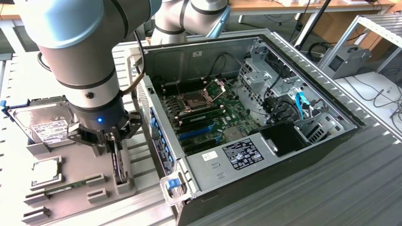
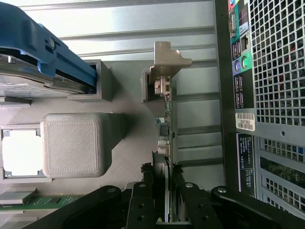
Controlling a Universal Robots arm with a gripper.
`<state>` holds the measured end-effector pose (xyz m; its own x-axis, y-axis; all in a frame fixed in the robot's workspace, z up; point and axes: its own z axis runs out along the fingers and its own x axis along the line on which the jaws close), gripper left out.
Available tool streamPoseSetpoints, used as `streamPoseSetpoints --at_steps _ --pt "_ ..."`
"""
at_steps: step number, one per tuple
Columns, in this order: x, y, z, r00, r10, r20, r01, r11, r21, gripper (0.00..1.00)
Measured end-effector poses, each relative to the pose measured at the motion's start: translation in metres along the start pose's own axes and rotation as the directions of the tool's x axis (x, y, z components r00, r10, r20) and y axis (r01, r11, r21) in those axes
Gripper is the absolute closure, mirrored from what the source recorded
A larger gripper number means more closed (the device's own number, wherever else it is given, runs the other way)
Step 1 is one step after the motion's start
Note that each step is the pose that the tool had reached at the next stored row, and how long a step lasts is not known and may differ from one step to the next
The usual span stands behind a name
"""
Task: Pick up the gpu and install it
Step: 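Pick up the gpu and move the gpu toward the slot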
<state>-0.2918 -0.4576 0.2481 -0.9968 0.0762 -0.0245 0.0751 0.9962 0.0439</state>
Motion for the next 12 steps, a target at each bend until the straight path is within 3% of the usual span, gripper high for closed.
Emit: streamPoseSetpoints --at_steps 12 --pt "-0.0001 0.0002 -0.0046 1.0 0.0 0.0 0.0 1.0 0.0 0.74"
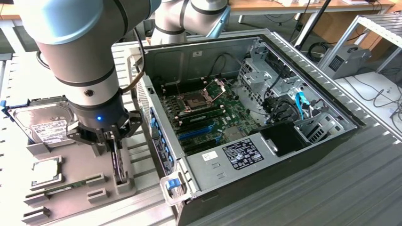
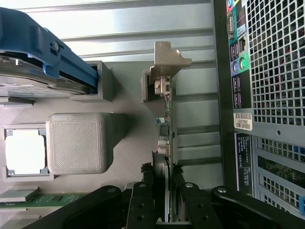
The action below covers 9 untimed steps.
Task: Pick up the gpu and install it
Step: 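Pick up the gpu and move the gpu toward the slot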
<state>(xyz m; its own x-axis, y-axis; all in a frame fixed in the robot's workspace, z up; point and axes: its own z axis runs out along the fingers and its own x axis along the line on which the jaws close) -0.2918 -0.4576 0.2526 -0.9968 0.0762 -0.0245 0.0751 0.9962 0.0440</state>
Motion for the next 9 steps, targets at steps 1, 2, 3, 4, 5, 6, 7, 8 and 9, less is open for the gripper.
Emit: streamPoseSetpoints --at_steps 1,2,3,4,5,6,7,8,9 --pt "0.0 0.0 -0.0001 1.0 0.0 0.0 0.0 1.0 0.0001 0.74" --pt "0.0 0.0 -0.0002 1.0 0.0 0.0 0.0 1.0 0.0001 0.74" --pt "0.0 0.0 -0.0004 1.0 0.0 -0.0001 0.0 1.0 0.0001 0.74" --pt "0.0 0.0 -0.0005 1.0 0.0 0.0 0.0 1.0 0.0001 0.74" --pt "0.0 0.0 -0.0007 1.0 0.0 -0.0001 0.0 1.0 0.0001 0.74" --pt "0.0 0.0 -0.0009 1.0 0.0 -0.0001 0.0 1.0 0.0001 0.74" --pt "0.0 0.0 -0.001 1.0 0.0 0.0 0.0 1.0 0.0 0.74" --pt "0.0 0.0 -0.0012 1.0 0.0 0.0 0.0 1.0 0.0 0.74" --pt "0.0 0.0001 -0.0013 1.0 0.0 0.0001 0.0 1.0 0.0 0.74"
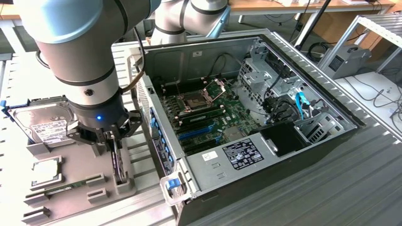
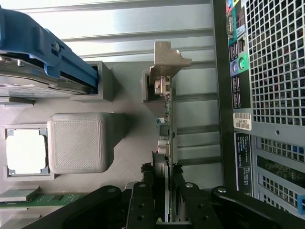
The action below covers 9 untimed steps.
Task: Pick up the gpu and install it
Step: 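Pick up the gpu and move the gpu toward the slot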
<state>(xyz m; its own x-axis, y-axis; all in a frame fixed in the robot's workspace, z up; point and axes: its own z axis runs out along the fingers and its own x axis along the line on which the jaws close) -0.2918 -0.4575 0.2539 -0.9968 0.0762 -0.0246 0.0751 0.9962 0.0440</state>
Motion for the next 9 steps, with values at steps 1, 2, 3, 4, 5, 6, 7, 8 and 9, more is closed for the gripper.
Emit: streamPoseSetpoints --at_steps 1,2,3,4,5,6,7,8,9 --pt "0.0 0.0 -0.0011 1.0 0.0 -0.0001 0.0 1.0 0.0001 0.74" --pt "0.0 0.0001 -0.0026 1.0 0.0 -0.0001 0.0 1.0 0.0001 0.74" --pt "0.0 0.0002 -0.004 1.0 0.0 0.0 0.0 1.0 0.0 0.74" --pt "0.0 0.0002 -0.0057 1.0 0.0 0.0 0.0 1.0 0.0001 0.74" --pt "0.0 0.0003 -0.0078 1.0 0.0 -0.0001 0.0 1.0 0.0001 0.74" --pt "0.0 0.0004 -0.0098 1.0 0.0 -0.0001 0.0 1.0 0.0 0.74" --pt "0.0 0.0005 -0.0115 1.0 0.0 -0.0001 0.0 1.0 0.0001 0.74" --pt "0.0 0.0006 -0.0135 1.0 0.0 -0.0001 0.0 1.0 0.0 0.74" --pt "0.0 0.0007 -0.0159 1.0 0.0 0.0 0.0 1.0 0.0 0.74"
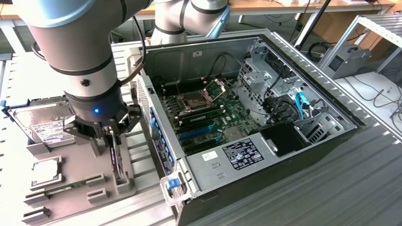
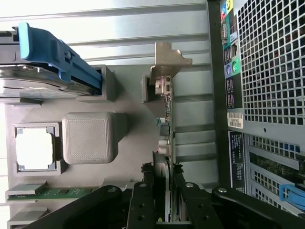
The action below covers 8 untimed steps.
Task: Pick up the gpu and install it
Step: 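Pick up the gpu and move the gpu toward the slot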
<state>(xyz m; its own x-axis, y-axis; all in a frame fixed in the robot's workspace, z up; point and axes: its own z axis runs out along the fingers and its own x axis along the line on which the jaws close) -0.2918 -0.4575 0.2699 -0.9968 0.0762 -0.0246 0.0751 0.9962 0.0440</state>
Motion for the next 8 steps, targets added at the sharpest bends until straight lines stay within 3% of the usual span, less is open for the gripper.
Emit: streamPoseSetpoints --at_steps 2,8 --pt "-0.0001 0.0002 -0.0045 1.0 0.0 0.0 0.0 1.0 0.0 0.74" --pt "-0.0001 0.0003 -0.0059 1.0 0.0 0.0 0.0 1.0 0.0 0.74"
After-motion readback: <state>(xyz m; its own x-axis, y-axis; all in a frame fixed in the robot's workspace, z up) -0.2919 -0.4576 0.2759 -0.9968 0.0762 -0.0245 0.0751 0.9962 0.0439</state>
